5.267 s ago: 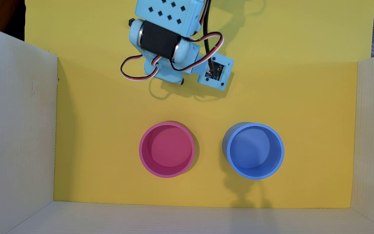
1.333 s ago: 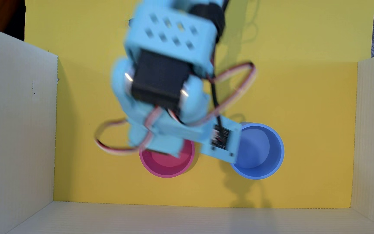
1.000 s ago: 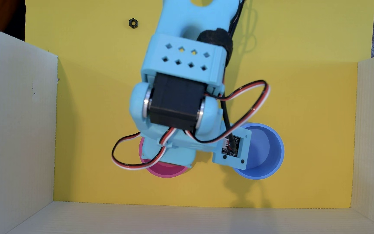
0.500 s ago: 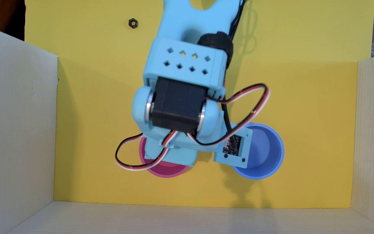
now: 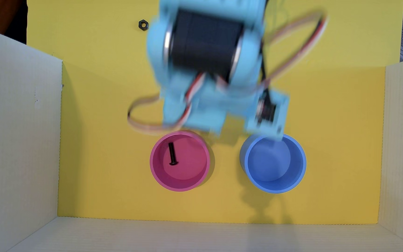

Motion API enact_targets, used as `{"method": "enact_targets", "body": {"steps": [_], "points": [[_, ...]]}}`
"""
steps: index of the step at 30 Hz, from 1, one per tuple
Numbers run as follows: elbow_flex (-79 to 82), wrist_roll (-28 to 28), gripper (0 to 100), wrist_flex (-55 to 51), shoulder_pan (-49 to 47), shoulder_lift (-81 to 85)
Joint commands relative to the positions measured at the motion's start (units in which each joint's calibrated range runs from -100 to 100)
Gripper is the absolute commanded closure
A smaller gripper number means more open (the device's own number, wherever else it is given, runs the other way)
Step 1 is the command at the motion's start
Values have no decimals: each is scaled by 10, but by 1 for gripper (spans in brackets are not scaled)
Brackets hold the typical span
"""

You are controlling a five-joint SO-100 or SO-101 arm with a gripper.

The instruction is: Pick up the bolt and place it in the pink box

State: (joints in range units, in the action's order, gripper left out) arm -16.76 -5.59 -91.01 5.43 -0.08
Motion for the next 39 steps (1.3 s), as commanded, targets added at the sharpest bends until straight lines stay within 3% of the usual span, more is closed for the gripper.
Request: {"method": "enact_targets", "body": {"steps": [1,12,20,25,36,39], "points": [[190,-3,99,89,-5,203],[610,-1,99,283,-5,577],[804,3,99,310,-7,841],[895,3,99,294,-57,987],[1032,7,99,220,-72,987],[1064,48,99,221,-72,987]]}}
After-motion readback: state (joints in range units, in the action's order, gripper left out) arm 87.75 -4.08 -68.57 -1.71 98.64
